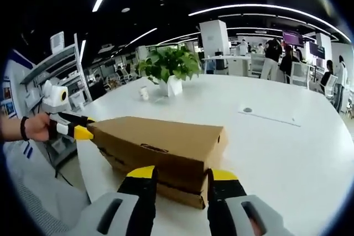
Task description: Operate the shoe box by opening the lid, removing the specified soft item, and placing it in the target area until the item is outside and the box remains undamaged.
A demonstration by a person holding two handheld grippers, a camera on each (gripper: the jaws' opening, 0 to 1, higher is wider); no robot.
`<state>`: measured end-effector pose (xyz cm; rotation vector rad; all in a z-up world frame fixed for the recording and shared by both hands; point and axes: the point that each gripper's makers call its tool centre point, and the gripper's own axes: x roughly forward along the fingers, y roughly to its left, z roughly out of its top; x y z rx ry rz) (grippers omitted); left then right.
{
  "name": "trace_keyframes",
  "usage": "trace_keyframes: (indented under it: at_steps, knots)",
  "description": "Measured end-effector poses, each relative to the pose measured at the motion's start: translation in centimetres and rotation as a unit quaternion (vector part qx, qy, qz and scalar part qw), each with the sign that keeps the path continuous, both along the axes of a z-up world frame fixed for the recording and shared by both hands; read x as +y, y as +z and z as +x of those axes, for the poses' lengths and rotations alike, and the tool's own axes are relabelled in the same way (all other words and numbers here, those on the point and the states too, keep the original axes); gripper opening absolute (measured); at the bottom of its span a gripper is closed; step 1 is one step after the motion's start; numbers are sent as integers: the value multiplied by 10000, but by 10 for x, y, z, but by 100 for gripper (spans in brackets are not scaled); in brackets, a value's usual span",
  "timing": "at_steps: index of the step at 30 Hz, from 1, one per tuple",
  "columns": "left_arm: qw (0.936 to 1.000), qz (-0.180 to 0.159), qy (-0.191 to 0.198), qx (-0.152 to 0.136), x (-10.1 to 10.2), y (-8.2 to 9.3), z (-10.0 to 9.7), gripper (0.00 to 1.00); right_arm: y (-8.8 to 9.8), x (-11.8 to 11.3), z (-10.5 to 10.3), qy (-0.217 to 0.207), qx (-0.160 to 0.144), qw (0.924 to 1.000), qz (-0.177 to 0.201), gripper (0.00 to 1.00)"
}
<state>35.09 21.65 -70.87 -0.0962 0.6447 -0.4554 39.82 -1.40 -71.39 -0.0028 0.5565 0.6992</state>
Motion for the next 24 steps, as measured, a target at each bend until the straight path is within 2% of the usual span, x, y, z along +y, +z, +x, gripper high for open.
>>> trace_keyframes:
  at_steps: [8, 20, 23, 24]
  knots:
    - [9996, -192, 56, -210, 2, 21, 10, 51, 32, 6, 10, -71, -263, 9995, 150, 32]
    - [9983, -287, -28, -501, 7, 43, 23, 52, 60, 12, 28, -165, -453, 9983, 319, 33]
    - [9980, -8, -188, -604, 9, 45, 26, 50, 69, 13, 35, -143, -543, 9980, 303, 33]
    - [9980, -61, -201, -603, 8, 47, 27, 51, 71, 14, 37, -134, -556, 9979, 292, 33]
